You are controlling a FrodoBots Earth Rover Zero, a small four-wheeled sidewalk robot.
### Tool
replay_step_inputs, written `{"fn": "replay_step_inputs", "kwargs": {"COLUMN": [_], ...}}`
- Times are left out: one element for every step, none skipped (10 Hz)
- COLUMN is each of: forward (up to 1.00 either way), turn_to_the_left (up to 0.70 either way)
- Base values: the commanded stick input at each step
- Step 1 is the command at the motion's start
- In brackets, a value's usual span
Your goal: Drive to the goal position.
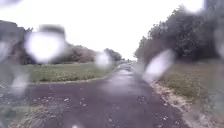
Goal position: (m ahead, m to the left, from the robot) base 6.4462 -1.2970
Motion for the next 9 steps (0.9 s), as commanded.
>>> {"fn": "replay_step_inputs", "kwargs": {"forward": [0.04, 0.04, 0.37, 0.70, 0.70, 0.70, 0.70, 0.70, 0.70], "turn_to_the_left": [0.00, 0.00, 0.00, 0.00, 0.00, 0.00, 0.00, -0.09, -0.14]}}
